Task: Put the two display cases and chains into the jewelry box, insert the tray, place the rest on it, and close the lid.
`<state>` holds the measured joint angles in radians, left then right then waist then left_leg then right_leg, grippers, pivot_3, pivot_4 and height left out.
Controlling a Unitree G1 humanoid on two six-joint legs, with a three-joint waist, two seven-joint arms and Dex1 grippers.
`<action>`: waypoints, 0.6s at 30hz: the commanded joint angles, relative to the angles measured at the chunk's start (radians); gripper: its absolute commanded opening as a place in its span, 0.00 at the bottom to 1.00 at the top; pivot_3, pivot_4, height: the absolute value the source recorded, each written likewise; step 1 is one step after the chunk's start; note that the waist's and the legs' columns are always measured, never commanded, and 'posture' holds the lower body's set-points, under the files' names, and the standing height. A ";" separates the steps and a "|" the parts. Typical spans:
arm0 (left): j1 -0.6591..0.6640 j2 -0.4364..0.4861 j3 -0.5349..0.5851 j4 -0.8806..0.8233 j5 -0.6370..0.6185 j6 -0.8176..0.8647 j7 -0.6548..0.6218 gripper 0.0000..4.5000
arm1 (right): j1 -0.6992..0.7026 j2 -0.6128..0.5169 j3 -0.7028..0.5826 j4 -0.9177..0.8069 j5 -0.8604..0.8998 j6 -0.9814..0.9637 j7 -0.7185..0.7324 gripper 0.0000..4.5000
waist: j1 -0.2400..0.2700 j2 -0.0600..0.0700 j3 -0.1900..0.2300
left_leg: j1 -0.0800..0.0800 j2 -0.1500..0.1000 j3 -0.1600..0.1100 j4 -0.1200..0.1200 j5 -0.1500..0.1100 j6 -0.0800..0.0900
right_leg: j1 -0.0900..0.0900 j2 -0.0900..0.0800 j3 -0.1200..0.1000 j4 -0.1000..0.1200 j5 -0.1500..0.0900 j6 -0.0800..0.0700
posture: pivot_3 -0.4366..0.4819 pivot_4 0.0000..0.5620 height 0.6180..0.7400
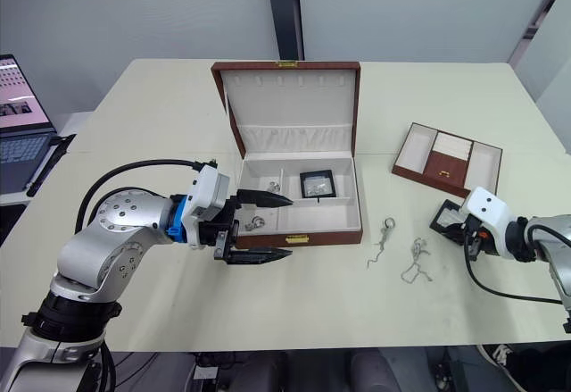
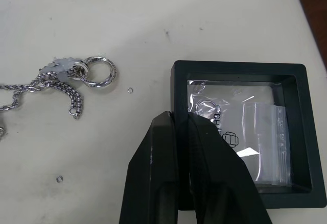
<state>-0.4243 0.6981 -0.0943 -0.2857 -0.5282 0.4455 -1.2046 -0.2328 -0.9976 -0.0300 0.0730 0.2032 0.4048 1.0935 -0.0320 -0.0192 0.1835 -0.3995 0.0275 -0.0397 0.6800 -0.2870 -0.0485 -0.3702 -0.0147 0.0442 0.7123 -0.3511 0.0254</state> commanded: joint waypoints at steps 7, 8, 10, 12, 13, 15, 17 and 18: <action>0.183 0.003 0.144 -0.132 -0.039 0.019 0.154 1.00 | -0.232 0.007 0.057 -0.307 0.156 0.193 0.105 0.01 | -0.007 0.001 0.000 | 0.000 0.002 -0.002 0.000 0.000 0.000 | 0.000 -0.001 0.000 0.000 0.000 0.000 | 0.48 0.27 1.00; 0.221 0.003 0.169 -0.157 -0.046 0.027 0.178 1.00 | -0.267 0.023 0.085 -0.325 0.157 0.202 0.109 0.01 | -0.011 0.001 0.000 | 0.000 0.002 -0.002 0.000 0.000 0.000 | 0.000 -0.001 0.000 0.000 0.000 0.000 | 0.48 0.27 1.00; 0.276 0.000 0.206 -0.197 -0.057 0.040 0.220 1.00 | -0.316 0.047 0.133 -0.340 0.148 0.209 0.114 0.01 | -0.006 0.001 0.000 | 0.000 0.002 -0.003 0.000 0.000 0.000 | 0.000 -0.002 0.000 0.000 0.000 0.000 | 0.48 0.27 1.00; 0.348 -0.006 0.259 -0.244 -0.070 0.053 0.267 1.00 | -0.389 0.096 0.217 -0.326 0.078 0.187 0.089 0.01 | -0.001 0.000 0.000 | 0.000 0.001 -0.004 0.000 0.000 0.000 | 0.000 -0.003 0.000 0.000 0.000 0.000 | 0.48 0.27 1.00; 0.390 -0.010 0.291 -0.266 -0.076 0.060 0.293 1.00 | -0.432 0.132 0.262 -0.316 0.052 0.205 0.069 0.01 | -0.002 0.000 0.000 | 0.000 0.000 -0.004 0.000 0.000 0.000 | 0.000 -0.004 0.000 -0.001 0.000 0.000 | 0.48 0.27 1.00; 0.459 -0.016 0.346 -0.304 -0.089 0.069 0.340 1.00 | -0.510 0.201 0.323 -0.292 0.029 0.267 0.039 0.01 | -0.002 0.000 0.000 | 0.000 0.000 -0.003 0.000 0.000 0.000 | 0.000 -0.004 0.000 0.000 0.000 0.000 | 0.48 0.27 1.00; 0.528 -0.028 0.405 -0.344 -0.107 0.077 0.381 1.00 | -0.576 0.262 0.371 -0.272 0.021 0.324 0.027 0.01 | -0.001 0.000 0.000 | -0.001 0.001 -0.004 0.000 0.000 0.000 | -0.001 -0.004 0.000 0.000 0.000 0.000 | 0.48 0.27 1.00; 0.556 -0.032 0.425 -0.360 -0.115 0.080 0.396 1.00 | -0.598 0.281 0.390 -0.263 0.017 0.340 0.028 0.01 | -0.001 0.000 0.000 | -0.001 0.001 -0.005 0.000 0.000 0.000 | -0.001 -0.004 0.000 0.000 0.000 0.000 | 0.48 0.27 1.00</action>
<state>0.1129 0.6715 0.2784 -0.5903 -0.6192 0.5243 -0.8375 -0.7941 -0.7241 0.3514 -0.1837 0.2282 0.7154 1.1289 -0.0332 -0.0188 0.1837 -0.4003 0.0285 -0.0449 0.6797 -0.2870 -0.0486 -0.3710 -0.0189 0.0438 0.7120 -0.3510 0.0253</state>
